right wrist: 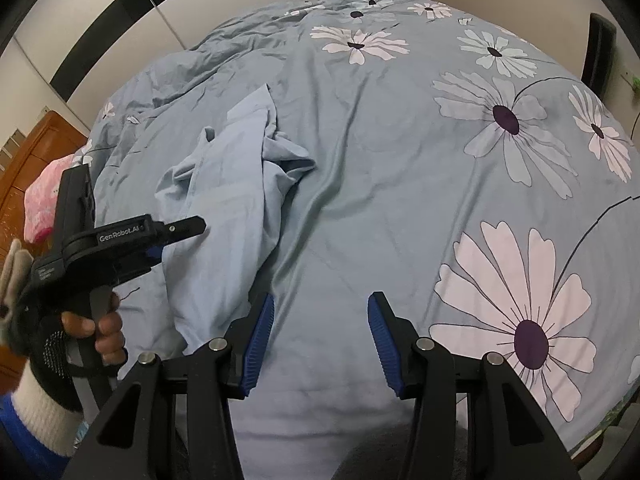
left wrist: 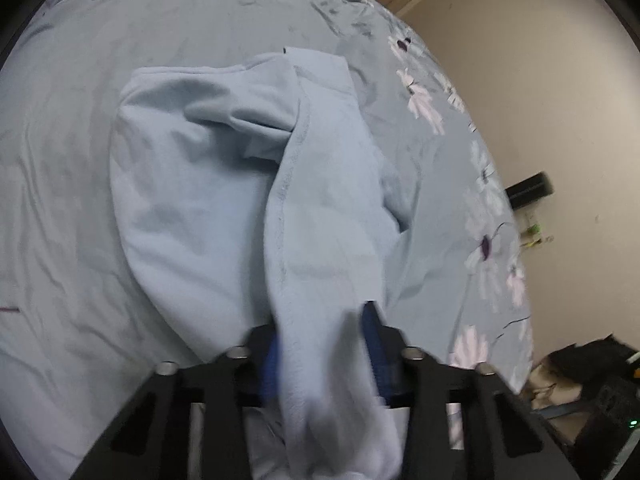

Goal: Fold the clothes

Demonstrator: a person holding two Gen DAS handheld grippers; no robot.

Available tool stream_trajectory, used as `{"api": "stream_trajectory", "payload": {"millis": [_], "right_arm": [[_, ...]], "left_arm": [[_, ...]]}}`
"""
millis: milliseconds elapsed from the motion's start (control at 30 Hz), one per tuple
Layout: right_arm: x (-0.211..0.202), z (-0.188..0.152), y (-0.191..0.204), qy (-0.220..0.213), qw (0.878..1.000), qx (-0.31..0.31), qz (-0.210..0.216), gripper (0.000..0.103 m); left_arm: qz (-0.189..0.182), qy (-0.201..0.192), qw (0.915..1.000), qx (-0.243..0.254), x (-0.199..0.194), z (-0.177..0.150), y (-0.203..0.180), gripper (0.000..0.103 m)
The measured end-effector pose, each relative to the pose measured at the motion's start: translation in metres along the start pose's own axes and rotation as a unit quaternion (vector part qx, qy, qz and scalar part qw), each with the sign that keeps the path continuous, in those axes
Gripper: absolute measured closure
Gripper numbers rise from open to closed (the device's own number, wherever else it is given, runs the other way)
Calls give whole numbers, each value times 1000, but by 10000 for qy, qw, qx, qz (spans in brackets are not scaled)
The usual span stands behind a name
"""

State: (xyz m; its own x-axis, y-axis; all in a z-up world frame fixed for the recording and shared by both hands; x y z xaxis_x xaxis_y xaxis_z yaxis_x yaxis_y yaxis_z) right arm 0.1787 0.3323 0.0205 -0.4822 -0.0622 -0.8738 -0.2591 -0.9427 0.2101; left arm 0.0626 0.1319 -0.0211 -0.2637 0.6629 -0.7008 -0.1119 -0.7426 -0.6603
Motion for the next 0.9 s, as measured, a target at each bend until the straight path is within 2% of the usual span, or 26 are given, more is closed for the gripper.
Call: {"api": "stream_trajectory", "payload": {"millis": [33,100,267,433,567,667,800,900], "right_arm": [[-1,0,1,-12,10000,9,7,53],[-3,-1,3,-36,10000,29,20,53],[-12,0,3,-130,9999,52,33,53],[-22,1,2,-228,9997,72,44,53],[-29,2,6,-300,9995,59,61,53],[-29,1,10,-304,9995,25,97,53],[-24,0,24,-261,9992,-95,289,53],[-16,1,36,-204,9982,-66,556,53]], "left_arm": [[-94,-29,9999,-77,-3,-2,-2,93],[-212,-91,9997,-76,-8,-3,-10,99],[-481,-425,9975,311,-35,-3,-41,101],[-729,-1085,9882,804,-91,16,-76,101],[-934,-1747,9722,1245,-156,34,-107,101],[-911,-2232,9568,1628,-208,43,-130,101],[-913,-2778,9365,1936,-267,41,-143,101],[-788,-3015,9280,2042,-299,40,-141,101]]}}
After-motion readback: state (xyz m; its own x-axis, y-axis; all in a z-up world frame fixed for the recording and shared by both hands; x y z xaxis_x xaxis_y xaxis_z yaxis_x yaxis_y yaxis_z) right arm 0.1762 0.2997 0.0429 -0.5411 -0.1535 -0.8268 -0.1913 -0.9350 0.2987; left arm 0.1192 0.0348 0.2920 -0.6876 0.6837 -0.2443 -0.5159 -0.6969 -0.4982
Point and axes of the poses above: each gripper's, at about its wrist camera, not at the fingertips, and x roughly the way its jaws point, y to its left, z to its top, the point moved 4 cm from there along x, roughly the way its jaws point, and after that the axes turned 6 degrees about -z, right-handed, at the moved point
